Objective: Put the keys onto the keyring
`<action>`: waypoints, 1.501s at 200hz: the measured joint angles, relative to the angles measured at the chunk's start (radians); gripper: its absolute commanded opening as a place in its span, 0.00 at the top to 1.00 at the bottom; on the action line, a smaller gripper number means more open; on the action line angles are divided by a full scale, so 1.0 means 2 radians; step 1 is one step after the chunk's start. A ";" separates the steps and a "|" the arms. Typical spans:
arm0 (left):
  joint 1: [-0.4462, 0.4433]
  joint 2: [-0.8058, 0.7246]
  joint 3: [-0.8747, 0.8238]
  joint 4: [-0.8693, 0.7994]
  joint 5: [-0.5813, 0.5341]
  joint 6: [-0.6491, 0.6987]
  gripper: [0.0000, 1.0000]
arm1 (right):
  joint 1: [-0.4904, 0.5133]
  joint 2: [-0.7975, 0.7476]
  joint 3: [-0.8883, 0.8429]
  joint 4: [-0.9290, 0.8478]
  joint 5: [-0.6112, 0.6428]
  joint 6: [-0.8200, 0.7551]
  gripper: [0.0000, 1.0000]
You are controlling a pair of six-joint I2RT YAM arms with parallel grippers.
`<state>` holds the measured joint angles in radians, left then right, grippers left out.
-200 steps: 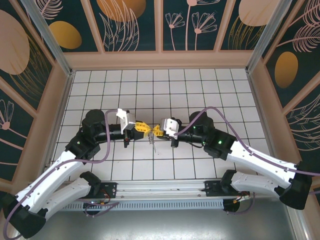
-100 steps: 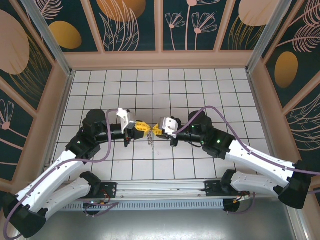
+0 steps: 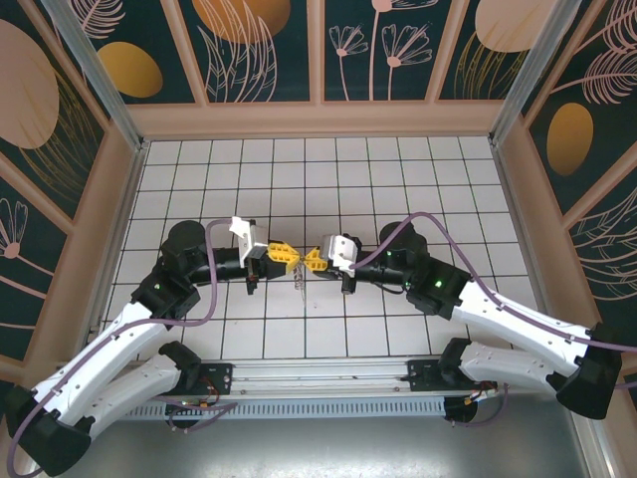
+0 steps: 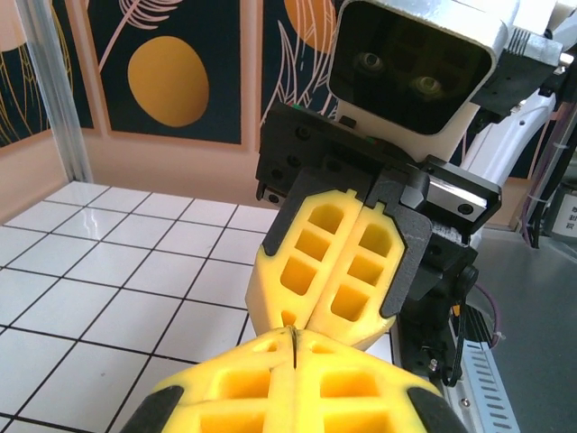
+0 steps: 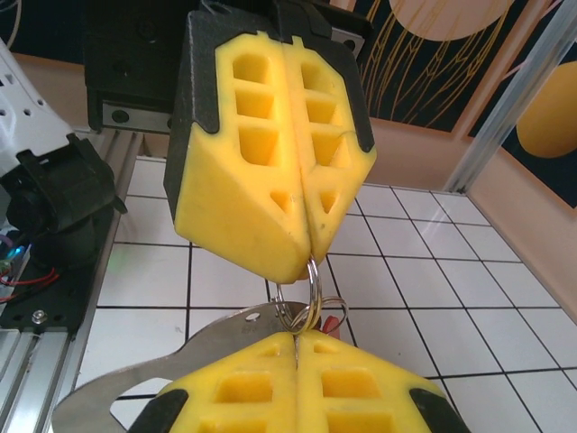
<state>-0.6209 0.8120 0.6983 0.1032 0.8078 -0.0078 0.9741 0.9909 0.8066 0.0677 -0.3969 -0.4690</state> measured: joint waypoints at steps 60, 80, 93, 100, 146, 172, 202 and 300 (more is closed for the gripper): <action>0.000 -0.004 -0.003 0.007 0.000 -0.007 1.00 | 0.000 0.000 0.000 0.003 -0.001 0.002 0.92; 0.000 -0.006 -0.004 0.007 0.000 -0.008 1.00 | 0.000 0.000 0.000 0.005 -0.001 0.004 0.86; 0.000 -0.006 -0.004 0.007 0.000 -0.008 1.00 | 0.000 0.000 0.000 0.006 0.001 0.006 0.85; 0.000 -0.006 -0.004 0.007 0.000 -0.008 1.00 | 0.000 0.000 0.000 0.006 0.001 0.006 0.85; 0.000 -0.007 -0.005 0.009 0.002 -0.008 1.00 | 0.000 -0.008 -0.002 0.017 -0.008 0.008 0.84; 0.000 -0.007 -0.006 0.009 0.005 -0.008 1.00 | 0.000 -0.008 -0.002 0.022 -0.020 0.008 0.88; 0.000 -0.007 -0.007 0.008 0.011 -0.008 1.00 | -0.002 -0.005 -0.002 0.025 -0.023 0.011 0.94; 0.000 -0.007 -0.013 0.006 0.011 -0.016 1.00 | -0.003 0.019 0.004 0.024 -0.027 0.011 0.86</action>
<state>-0.6201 0.7971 0.6727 0.1158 0.8303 -0.0395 0.9676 1.0294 0.8143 0.1165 -0.4511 -0.4461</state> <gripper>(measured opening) 0.042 0.126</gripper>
